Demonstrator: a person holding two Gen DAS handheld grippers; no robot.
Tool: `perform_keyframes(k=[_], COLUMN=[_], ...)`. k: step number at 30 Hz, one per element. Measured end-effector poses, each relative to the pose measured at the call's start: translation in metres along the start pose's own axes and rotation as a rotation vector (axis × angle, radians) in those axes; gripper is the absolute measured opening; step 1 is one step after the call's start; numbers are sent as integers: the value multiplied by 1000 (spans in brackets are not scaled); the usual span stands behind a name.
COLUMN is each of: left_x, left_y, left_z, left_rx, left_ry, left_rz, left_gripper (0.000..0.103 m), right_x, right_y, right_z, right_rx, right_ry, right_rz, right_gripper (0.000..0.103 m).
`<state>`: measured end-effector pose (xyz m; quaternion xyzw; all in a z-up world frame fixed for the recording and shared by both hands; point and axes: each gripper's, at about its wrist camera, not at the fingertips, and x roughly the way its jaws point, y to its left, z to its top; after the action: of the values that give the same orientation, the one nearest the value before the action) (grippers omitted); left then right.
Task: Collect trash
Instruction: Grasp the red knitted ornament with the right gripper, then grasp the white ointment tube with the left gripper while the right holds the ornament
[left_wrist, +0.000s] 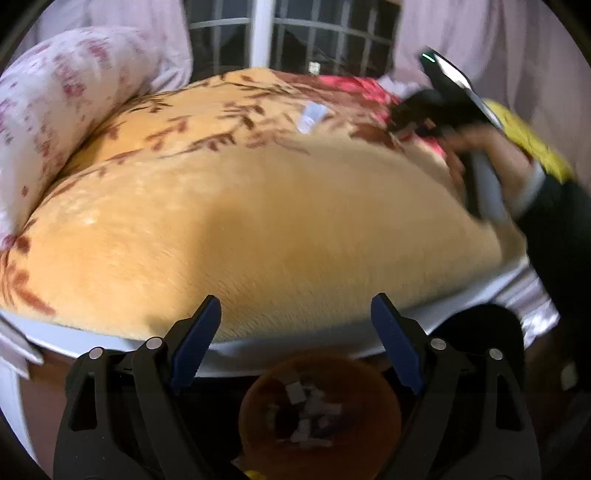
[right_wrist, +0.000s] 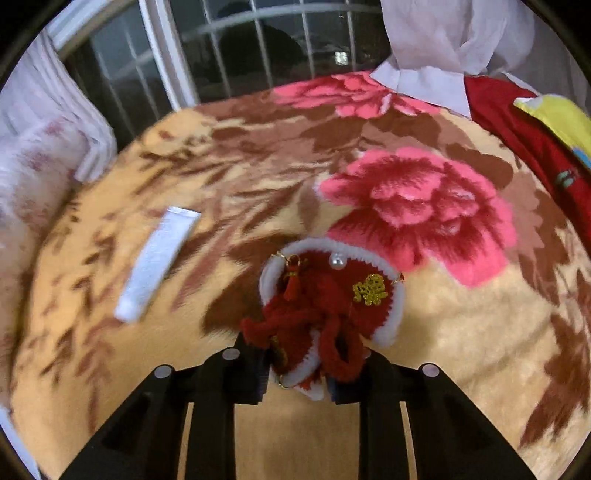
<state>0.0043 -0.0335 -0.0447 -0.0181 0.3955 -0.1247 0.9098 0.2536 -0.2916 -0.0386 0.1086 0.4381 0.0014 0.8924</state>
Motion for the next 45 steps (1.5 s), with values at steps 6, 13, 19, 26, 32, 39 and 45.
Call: perform_keyframes(k=[6,13,19,26,32,39,45], left_x=[-4,-16,32,143,219,239,227], left_y=[19,29,15,-16,-21,-35,-34], left_z=[-7,38,135,214,238,239,240], left_rx=[-70,-36,64,70,45,138,128], left_ry=[2,-54,-61,20,131,117,72], left_rz=[34,41,-2,-46,-3,96,132], left_gripper=[81,81,81,81,81,33,31], right_x=[-40,-92,-106,-101,-102,-93,-90], right_y=[15,36,17,-6,-17,-17,-15], right_z=[-17,-46,-78,-90,-88,-85,-87], right_rx=[-52,-185,-181,-123,-97,-74,-59], right_ry=[-41,-84,-78,-48,-62,-53,-41], right_rz=[106,126,106,107,121,152,162], right_gripper=[23,23,24,24,25,25,25])
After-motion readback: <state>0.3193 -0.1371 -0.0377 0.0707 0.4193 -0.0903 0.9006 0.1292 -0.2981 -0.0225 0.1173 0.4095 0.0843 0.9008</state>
